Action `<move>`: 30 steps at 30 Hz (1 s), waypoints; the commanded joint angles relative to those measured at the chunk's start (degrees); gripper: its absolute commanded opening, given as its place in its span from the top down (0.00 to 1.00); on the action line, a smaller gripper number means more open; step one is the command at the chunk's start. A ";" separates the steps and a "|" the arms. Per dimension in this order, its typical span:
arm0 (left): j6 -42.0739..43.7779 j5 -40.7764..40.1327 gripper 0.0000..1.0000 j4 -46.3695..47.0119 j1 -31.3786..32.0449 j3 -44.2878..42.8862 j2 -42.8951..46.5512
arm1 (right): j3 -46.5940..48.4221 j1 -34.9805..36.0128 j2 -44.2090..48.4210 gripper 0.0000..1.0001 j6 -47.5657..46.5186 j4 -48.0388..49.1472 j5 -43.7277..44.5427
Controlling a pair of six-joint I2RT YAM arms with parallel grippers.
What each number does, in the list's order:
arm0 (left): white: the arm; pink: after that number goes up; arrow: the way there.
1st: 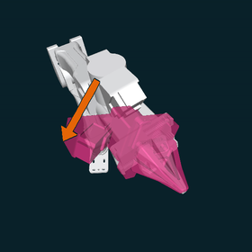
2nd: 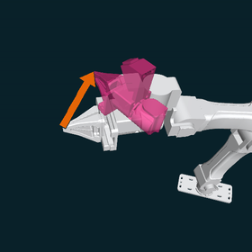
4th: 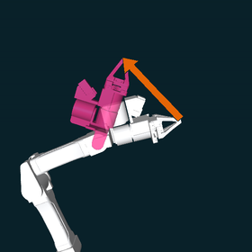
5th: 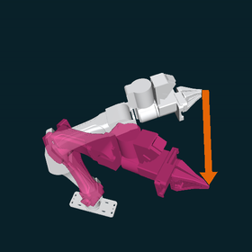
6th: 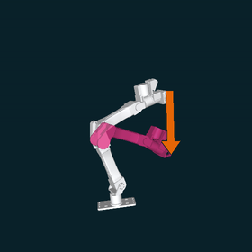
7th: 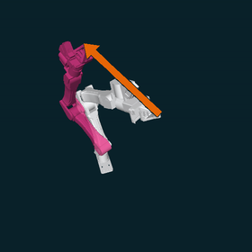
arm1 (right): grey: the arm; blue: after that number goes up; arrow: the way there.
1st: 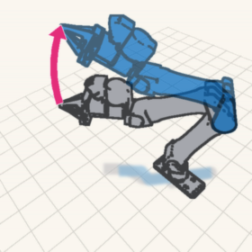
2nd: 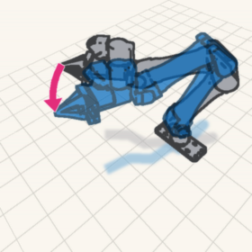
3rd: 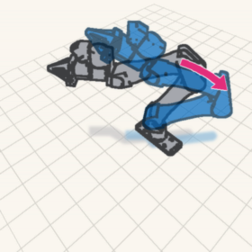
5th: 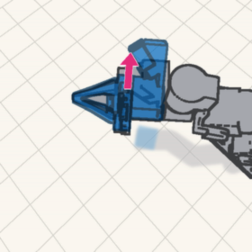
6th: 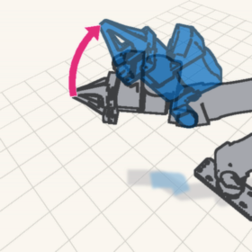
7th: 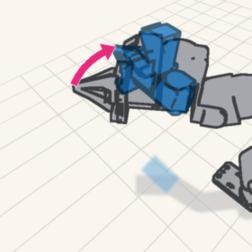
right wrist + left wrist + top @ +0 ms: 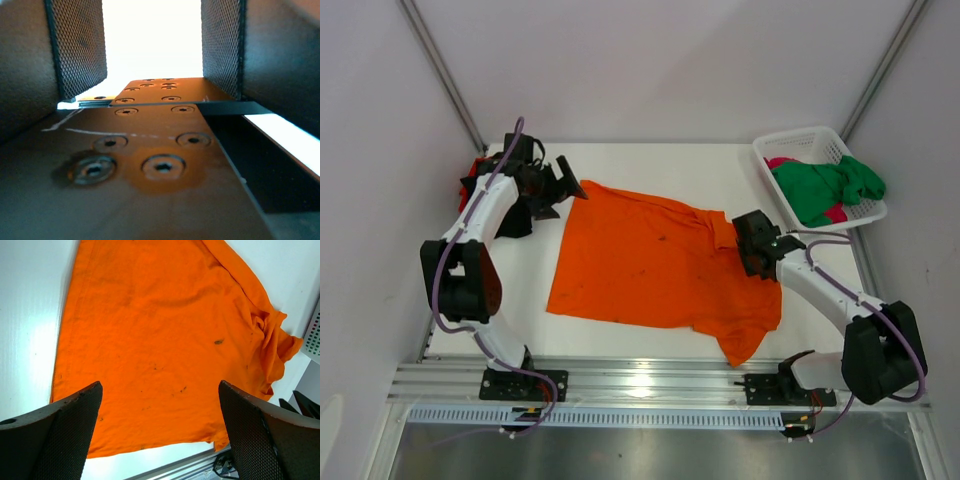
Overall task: Fold and stack the t-shirts
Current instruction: Flatten out the tshirt
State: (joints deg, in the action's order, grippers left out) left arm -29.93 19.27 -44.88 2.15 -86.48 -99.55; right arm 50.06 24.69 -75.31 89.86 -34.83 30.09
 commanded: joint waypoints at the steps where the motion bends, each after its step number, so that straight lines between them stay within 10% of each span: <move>1: 0.23 1.74 0.00 1.29 -0.57 -1.24 -0.03 | -1.54 -1.04 -0.80 0.47 2.07 2.48 2.09; 18: 0.93 0.51 0.01 0.67 -0.57 -0.80 0.06 | -10.51 -2.71 -0.46 0.48 0.75 28.67 -1.34; 30: 0.49 0.77 0.01 2.08 -0.57 0.87 -0.03 | -11.48 -4.03 0.69 0.48 1.71 26.31 -4.94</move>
State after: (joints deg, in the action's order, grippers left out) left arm -29.91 19.73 -44.53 2.11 -86.08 -99.55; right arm 38.81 20.97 -74.98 91.26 -8.69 26.30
